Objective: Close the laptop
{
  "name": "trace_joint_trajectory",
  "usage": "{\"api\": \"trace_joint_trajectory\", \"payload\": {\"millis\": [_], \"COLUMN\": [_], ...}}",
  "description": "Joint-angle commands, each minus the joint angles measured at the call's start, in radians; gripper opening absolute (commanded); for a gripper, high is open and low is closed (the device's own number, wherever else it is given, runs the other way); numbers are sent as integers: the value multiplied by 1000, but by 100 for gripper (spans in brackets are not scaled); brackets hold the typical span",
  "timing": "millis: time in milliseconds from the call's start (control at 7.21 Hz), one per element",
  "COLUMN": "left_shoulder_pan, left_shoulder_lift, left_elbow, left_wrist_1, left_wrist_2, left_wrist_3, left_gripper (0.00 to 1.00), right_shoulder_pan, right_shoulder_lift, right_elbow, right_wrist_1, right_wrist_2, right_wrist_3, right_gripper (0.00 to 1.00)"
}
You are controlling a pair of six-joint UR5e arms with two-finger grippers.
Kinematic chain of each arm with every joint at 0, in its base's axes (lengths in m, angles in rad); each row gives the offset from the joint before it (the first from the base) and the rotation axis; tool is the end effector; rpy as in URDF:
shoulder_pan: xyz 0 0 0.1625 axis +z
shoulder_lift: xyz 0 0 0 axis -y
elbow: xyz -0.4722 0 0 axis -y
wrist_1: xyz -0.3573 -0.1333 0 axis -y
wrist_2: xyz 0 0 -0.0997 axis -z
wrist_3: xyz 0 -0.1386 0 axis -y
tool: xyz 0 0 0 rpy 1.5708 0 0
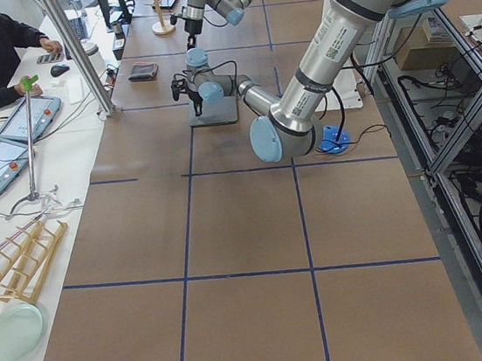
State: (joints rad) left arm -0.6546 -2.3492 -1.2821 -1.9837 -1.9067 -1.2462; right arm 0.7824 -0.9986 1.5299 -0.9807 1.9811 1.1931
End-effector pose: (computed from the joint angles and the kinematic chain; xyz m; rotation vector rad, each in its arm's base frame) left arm 0.5903 -0.5635 0.3335 0.1444 0.9359 -0.1534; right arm -0.4567 -0.5640 0.3439 0.2988 -1.1229 0.1282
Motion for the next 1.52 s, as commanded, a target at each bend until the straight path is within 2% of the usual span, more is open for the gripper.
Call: {"api": "trace_joint_trajectory", "payload": {"millis": [0,139,277,416,554,693,832,970,1248,1386], "left_shoulder_pan": [3,-5,-37,-106,-135,-163,-250,-298,-423,-480], "left_shoulder_lift": [1,-1,1,2,28,130,213,282,419,463], "left_elbow": [18,14,1,-2,-37,-139,-199,-256,-362,-403], "left_wrist_1": [-3,-16,-17,-15,-9,-7,-6,5,205,333], "left_wrist_2": [0,-2,-74,-207,-260,-261,-268,-268,-268,-265], "left_wrist_3": [1,2,2,2,1,5,22,151,474,610], "left_gripper": [0,0,0,43,99,100,100,100,100,100], "right_shoulder_pan": [12,15,23,40,73,112,157,193,265,329], "right_shoulder_lift": [0,0,-2,-6,-21,-88,-124,-173,-262,-355], "right_elbow": [1,1,1,4,21,56,70,103,221,257], "right_wrist_1": [0,0,-3,-1,-1,-3,-13,-91,-421,-484], "right_wrist_2": [18,18,34,65,106,137,168,180,165,174], "right_wrist_3": [-1,-1,-1,-1,-1,-13,-91,-215,-573,-765], "right_gripper": [1,1,3,23,60,100,100,100,100,100]}}
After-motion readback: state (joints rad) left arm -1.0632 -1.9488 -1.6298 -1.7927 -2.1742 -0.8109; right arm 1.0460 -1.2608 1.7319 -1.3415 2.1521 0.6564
